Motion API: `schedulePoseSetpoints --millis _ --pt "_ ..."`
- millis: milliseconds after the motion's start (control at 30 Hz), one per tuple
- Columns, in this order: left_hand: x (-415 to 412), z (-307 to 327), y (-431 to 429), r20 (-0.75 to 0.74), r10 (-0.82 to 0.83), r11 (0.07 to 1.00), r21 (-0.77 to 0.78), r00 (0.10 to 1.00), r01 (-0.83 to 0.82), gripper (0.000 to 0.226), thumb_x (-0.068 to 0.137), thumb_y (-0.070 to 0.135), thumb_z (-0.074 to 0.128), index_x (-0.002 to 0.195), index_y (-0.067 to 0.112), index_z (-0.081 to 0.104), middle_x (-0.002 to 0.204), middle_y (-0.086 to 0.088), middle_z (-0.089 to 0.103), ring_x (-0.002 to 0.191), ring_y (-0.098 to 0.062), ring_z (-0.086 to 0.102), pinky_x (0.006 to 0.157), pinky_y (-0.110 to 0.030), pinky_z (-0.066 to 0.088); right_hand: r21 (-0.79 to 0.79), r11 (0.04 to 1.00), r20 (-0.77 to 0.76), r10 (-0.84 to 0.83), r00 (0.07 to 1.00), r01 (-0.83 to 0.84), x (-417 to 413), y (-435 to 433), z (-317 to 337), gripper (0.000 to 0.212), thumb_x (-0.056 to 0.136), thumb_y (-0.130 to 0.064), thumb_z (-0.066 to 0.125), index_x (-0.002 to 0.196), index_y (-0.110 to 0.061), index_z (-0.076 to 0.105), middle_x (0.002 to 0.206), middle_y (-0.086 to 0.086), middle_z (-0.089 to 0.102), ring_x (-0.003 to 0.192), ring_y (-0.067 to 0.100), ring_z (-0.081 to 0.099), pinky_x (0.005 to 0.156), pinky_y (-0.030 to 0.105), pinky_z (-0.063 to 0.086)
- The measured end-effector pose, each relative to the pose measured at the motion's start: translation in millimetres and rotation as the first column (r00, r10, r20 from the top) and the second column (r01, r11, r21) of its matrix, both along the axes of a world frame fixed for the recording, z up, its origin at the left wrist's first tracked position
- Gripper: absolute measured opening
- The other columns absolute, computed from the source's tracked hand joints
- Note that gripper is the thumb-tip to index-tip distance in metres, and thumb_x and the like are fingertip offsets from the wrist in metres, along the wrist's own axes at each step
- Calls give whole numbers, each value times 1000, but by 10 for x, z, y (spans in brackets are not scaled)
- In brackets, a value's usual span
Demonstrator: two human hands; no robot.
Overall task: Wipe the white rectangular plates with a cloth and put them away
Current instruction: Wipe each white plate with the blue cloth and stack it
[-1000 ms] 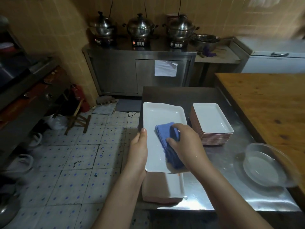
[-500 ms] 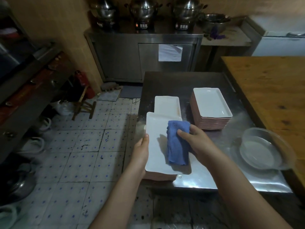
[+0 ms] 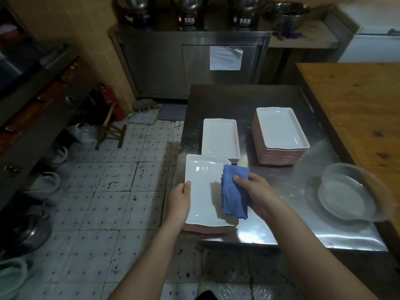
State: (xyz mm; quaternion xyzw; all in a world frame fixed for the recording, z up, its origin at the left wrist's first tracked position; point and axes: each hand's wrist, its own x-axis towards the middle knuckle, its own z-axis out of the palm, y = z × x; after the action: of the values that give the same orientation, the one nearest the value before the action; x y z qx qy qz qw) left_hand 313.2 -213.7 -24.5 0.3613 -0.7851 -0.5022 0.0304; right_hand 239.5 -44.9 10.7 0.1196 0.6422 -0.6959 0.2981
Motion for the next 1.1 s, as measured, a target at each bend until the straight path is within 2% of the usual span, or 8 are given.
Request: schedulePoseSetpoints --millis 100,200,400,533,700,800,933,1100 --pt "10 -81 -19 25 -14 955 -296 1000 21 42 97 28 43 60 9 39 63 0 40 49 -11 32 44 -24 19 -3 1000 13 3 1000 -3 -16 -59 -57 2 91 -12 60 93 -11 61 91 8 68 83 21 66 63 30 51" --pt "-21 -151 -51 25 -15 934 -356 1000 23 38 96 23 47 63 5 45 79 -2 42 52 -9 36 45 -20 24 0 1000 20 25 999 -25 -31 -136 -112 6 92 -13 59 98 -10 61 96 9 68 88 24 65 67 32 51" --pt "-67 -248 -193 27 -38 950 -310 999 44 30 91 23 57 67 6 54 85 -4 46 54 -7 38 46 -13 25 -10 999 30 37 999 -37 -82 -259 -202 17 91 -11 60 107 -4 62 100 13 68 90 26 65 69 32 52" --pt "-154 -256 -331 44 -57 978 -198 997 64 8 86 23 62 84 15 61 96 -2 49 64 -1 44 54 -15 30 -23 1000 58 7 998 -6 -180 -294 -233 13 90 -11 63 102 -6 62 96 10 69 86 23 66 67 31 53" --pt "-629 -197 -576 -3 -113 985 -133 994 111 27 86 24 63 111 18 60 110 0 48 80 -1 46 62 -10 31 -59 997 41 -45 998 47 -482 -340 -216 9 88 -12 65 96 -8 63 85 5 73 75 17 70 56 25 53" --pt "-1097 -175 -689 -7 -128 987 -97 992 127 26 86 28 62 109 18 59 112 -2 54 87 -10 51 65 -20 34 -70 994 30 -88 996 90 -738 -399 -219 7 87 -12 66 92 -8 63 77 4 72 68 15 70 53 24 53" --pt "-1731 -252 -698 31 -192 980 -50 981 194 32 87 31 62 111 9 59 110 -6 62 90 -15 54 75 -24 39 -77 988 47 -128 991 132 -1072 -510 -276 12 87 -13 67 97 -8 63 88 7 71 75 18 70 55 26 53" --pt "-2190 -504 -669 193 -222 956 -151 956 253 38 83 41 64 103 8 56 100 -7 62 89 -25 57 72 -28 41 -34 985 62 -169 984 172 -1377 -631 -426 12 85 -15 69 93 -9 63 88 8 70 78 20 68 58 29 53"
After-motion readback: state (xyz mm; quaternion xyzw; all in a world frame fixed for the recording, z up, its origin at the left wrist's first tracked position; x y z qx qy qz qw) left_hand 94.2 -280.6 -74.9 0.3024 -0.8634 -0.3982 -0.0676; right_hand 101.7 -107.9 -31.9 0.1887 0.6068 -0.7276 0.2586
